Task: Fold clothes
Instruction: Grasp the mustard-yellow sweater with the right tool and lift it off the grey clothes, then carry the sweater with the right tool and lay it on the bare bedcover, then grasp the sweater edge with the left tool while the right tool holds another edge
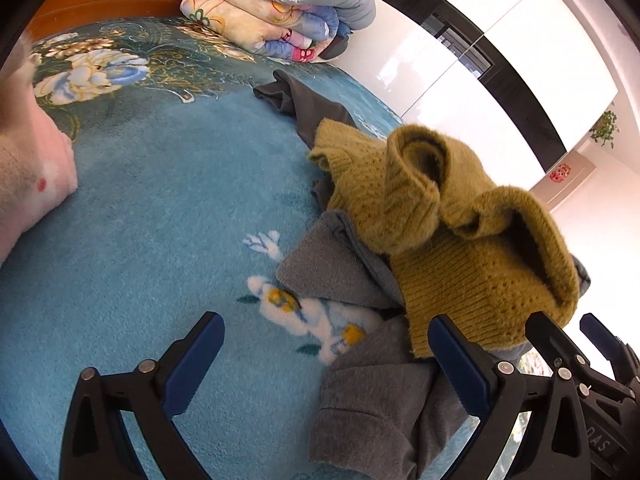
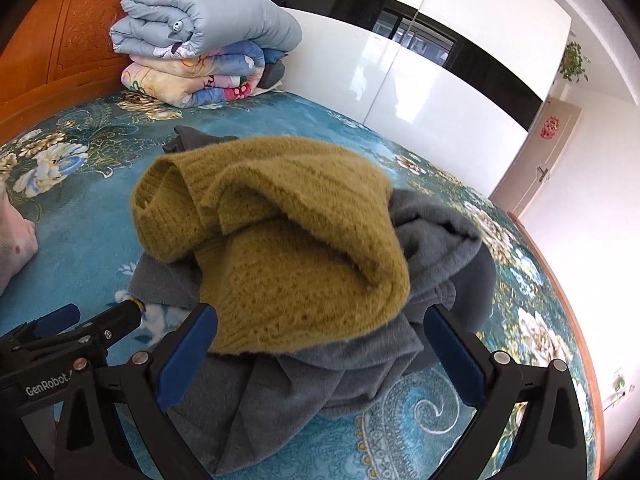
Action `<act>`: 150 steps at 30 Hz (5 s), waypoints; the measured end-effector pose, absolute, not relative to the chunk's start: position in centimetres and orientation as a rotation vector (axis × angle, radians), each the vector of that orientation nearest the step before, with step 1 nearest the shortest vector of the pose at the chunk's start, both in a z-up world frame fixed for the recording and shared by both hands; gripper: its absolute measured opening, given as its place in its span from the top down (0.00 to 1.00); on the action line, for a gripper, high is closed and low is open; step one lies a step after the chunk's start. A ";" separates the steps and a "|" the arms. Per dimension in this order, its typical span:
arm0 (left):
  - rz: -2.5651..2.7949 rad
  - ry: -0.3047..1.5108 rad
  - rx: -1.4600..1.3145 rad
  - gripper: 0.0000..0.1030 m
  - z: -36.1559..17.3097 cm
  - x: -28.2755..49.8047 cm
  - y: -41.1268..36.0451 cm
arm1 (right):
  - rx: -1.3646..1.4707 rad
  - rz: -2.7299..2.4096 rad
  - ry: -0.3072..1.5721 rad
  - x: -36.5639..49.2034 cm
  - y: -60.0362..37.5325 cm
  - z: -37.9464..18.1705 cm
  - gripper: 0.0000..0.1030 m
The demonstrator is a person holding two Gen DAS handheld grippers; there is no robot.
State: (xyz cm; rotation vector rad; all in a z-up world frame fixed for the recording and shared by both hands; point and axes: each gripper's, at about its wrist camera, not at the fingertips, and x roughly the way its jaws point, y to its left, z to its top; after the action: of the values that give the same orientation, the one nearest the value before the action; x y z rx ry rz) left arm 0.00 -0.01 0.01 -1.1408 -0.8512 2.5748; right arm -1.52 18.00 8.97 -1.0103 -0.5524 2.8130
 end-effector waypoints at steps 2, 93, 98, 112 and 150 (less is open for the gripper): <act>2.566 -0.875 -1.131 0.00 0.3 0.0 -0.3 | -0.995 2.827 -0.582 -1.4 17.8 9.6 0.00; 2.540 -0.395 -1.436 0.00 10.6 26.4 -2.6 | -1.542 2.632 0.744 33.4 46.2 6.2 0.35; 2.428 -0.422 -1.530 0.00 8.6 25.7 -2.7 | -1.545 2.454 1.127 34.0 47.0 1.8 0.35; 1.947 -0.529 -1.825 0.01 -0.3 22.0 0.0 | -1.562 2.424 1.298 33.5 46.4 2.5 0.68; 2.105 -0.614 -1.358 0.89 18.0 23.4 -0.1 | -1.063 2.846 1.499 31.9 43.2 20.6 0.91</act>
State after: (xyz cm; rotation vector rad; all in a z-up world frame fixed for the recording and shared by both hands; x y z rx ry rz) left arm 23.35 -0.14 18.00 -1.3584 -0.6139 2.1045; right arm 31.87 43.19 20.63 -1.0629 1.4987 2.8461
